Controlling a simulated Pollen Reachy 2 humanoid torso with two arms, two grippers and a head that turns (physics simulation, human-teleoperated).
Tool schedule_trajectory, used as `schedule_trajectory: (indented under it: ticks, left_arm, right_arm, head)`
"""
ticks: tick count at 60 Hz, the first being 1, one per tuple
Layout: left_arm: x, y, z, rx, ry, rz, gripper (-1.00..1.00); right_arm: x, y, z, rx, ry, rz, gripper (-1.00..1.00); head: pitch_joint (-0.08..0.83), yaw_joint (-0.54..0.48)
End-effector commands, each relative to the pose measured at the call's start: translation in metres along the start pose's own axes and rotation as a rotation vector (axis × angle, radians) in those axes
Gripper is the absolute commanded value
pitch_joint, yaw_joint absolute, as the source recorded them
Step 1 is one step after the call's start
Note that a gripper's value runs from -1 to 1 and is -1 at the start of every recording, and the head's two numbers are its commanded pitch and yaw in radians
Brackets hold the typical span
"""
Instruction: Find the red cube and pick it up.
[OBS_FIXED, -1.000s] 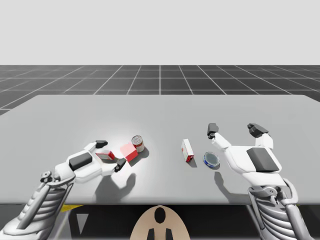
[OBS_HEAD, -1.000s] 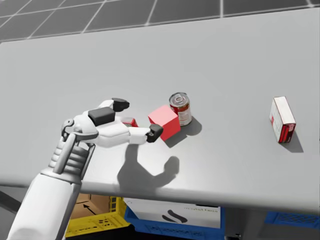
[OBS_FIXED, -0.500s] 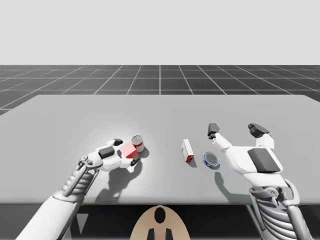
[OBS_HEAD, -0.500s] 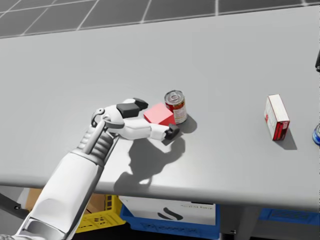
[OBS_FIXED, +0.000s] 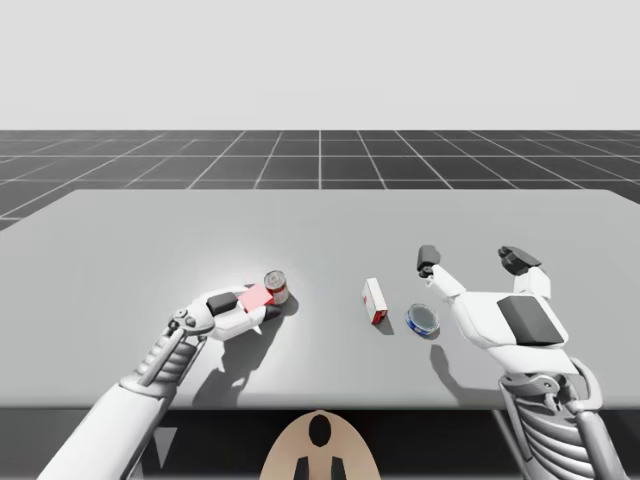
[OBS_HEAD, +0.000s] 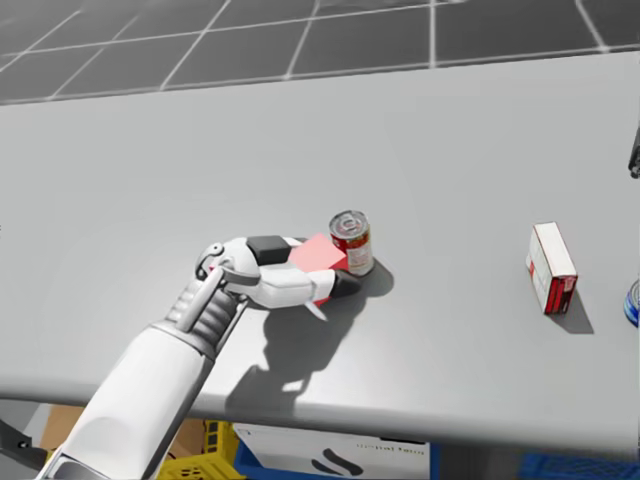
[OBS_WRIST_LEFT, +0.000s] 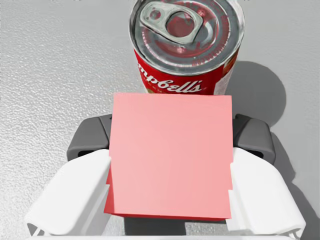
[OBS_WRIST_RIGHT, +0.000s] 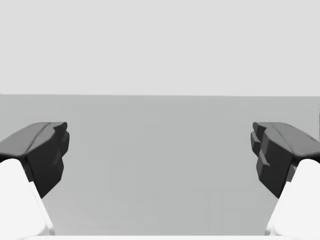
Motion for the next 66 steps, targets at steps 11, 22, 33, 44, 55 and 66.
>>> schedule_trajectory:
  ticks: [11, 22, 33, 44, 55, 66]
  left_arm:
    - [-0.012, -0.008, -0.004, -0.028, 0.046, -0.008, 1.0]
    - [-0.003, -0.008, 0.004, -0.023, 0.035, -0.026, 1.0]
    - [0.026, -0.003, 0.039, 0.013, -0.031, -0.07, 1.0]
    - [0.056, 0.001, 0.073, 0.061, -0.106, -0.106, 1.0]
    - [0.096, 0.002, 0.114, 0.132, -0.224, -0.139, 1.0]
    - [0.14, -0.01, 0.154, 0.221, -0.37, -0.192, 1.0]
  right_arm:
    - [-0.001, 0.002, -0.001, -0.009, -0.005, -0.022, -1.0]
    - [-0.002, 0.0, -0.002, 0.005, -0.008, -0.067, -1.0]
    - [-0.004, -0.002, -0.007, -0.005, -0.054, -0.11, -1.0]
    - [-0.004, -0.006, -0.009, 0.006, -0.067, -0.115, -1.0]
    - [-0.002, -0.008, -0.007, 0.026, -0.043, -0.113, -1.0]
    - [-0.002, -0.006, -0.003, 0.095, -0.039, -0.142, -1.0]
  head:
    - [0.408, 0.24]
    - [0.356, 0.25]
    - [0.348, 0.25]
    - [0.341, 0.25]
    - [0.331, 0.24]
    - [0.322, 0.24]
